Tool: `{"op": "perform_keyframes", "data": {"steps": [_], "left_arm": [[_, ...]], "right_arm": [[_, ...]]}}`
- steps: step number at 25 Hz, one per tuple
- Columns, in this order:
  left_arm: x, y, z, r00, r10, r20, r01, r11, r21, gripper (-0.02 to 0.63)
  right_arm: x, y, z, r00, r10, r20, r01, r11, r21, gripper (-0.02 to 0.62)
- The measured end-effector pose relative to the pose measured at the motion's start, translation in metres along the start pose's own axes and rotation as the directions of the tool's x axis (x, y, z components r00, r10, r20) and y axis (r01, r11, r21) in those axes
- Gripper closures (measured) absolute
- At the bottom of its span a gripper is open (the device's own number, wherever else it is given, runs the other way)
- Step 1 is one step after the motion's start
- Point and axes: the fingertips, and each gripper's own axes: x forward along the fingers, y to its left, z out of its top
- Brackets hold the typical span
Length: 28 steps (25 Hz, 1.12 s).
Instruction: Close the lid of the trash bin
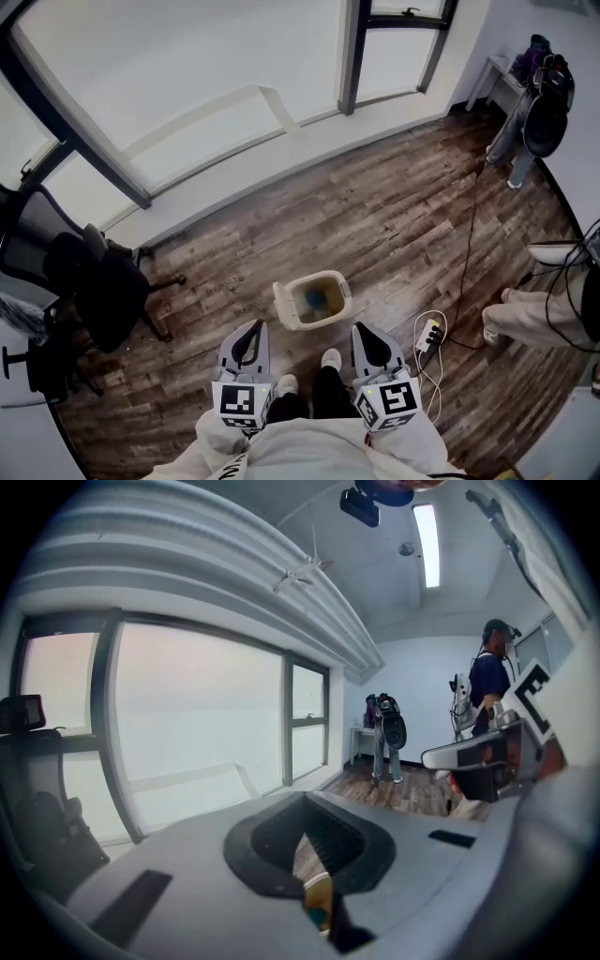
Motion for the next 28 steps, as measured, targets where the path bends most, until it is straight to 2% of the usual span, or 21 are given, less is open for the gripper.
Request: {"op": "perform_keyframes", "data": {"steps": [5,10,17,28], "left_arm": [[0.032,0.002,-0.020,0.997,0.071,-0.039,-0.073,0.995,-0.064,0.601],[0.049,0.002,-0.037,0.990,0.121,-0.076,-0.126,0.990,-0.059,0.601],[0.074,0.006,-0.066,0.984,0.137,-0.111,-0.144,0.988,-0.058,0.601],[0.099,0.041,-0.148,0.971,0.151,-0.183,-0.170,0.981,-0.092,0.601]], "right_arm": [[0.033,-0.028,-0.010,0.996,0.078,-0.048,-0.079,0.997,-0.009,0.572],[0.053,-0.050,-0.017,0.993,0.102,-0.059,-0.102,0.995,-0.007,0.572],[0.073,-0.066,-0.041,0.988,0.114,-0.105,-0.116,0.993,-0.012,0.572],[0.109,-0.060,-0.093,0.984,0.102,-0.149,-0.102,0.995,0.009,0.572]]}}
